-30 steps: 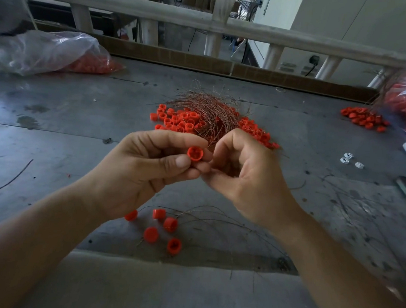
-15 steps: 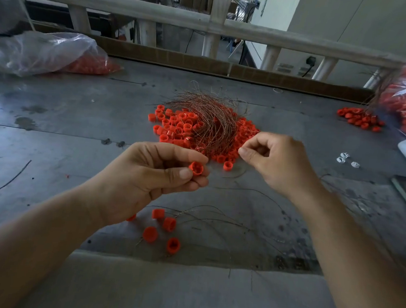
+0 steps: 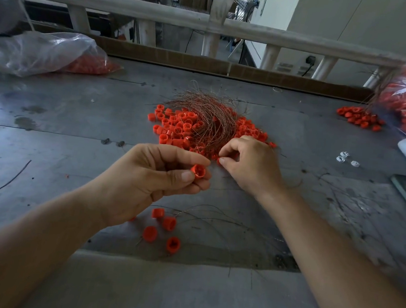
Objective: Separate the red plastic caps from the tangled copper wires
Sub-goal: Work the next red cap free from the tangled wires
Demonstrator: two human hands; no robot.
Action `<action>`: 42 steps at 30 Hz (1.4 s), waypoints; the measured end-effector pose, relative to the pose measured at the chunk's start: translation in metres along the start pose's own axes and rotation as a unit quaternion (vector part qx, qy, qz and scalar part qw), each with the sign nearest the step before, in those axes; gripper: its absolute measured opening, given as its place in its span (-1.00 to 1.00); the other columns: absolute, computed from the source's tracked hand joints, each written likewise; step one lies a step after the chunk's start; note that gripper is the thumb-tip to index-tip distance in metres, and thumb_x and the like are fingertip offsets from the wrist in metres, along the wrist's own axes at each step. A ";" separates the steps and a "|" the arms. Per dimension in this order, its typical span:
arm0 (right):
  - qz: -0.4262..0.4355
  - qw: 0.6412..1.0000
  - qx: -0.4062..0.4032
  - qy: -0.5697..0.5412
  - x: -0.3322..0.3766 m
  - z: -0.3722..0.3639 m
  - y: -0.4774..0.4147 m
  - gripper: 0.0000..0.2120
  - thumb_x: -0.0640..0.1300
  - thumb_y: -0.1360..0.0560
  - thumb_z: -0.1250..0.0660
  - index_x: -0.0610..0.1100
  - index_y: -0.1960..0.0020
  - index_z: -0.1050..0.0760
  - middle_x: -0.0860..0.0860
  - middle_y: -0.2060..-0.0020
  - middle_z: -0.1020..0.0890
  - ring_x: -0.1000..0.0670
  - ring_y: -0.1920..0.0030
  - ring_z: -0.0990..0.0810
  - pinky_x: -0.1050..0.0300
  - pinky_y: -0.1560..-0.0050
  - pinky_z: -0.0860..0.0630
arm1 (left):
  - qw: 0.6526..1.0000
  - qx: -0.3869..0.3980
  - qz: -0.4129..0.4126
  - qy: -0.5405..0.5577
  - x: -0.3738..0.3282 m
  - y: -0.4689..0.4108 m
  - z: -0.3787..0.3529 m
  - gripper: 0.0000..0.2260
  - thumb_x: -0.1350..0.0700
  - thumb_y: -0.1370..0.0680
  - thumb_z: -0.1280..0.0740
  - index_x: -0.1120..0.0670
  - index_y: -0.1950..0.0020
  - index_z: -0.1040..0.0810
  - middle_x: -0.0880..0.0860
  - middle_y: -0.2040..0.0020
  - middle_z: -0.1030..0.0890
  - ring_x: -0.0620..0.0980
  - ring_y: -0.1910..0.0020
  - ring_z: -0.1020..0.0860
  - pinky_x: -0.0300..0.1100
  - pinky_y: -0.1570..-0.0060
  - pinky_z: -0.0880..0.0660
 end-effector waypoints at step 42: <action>0.063 0.928 0.043 -0.364 0.058 0.021 0.032 -0.75 -0.31 -0.34 -0.45 0.02 0.14 -0.55 0.10 0.26 -0.63 0.16 0.22 -0.62 0.33 0.15 -0.54 | 0.987 -0.131 -0.056 -0.074 -0.009 -0.002 0.018 -0.79 0.24 -0.23 -0.34 0.05 0.24 -0.70 0.07 0.29 -0.68 -0.06 0.29 -0.65 -0.32 0.27 -0.56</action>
Point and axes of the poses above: each hand's wrist, its own y-axis away from the middle knuckle, its own z-axis out of the back of the hand, x = y × z, the point moved 9 cm from there along -y, towards the middle knuckle
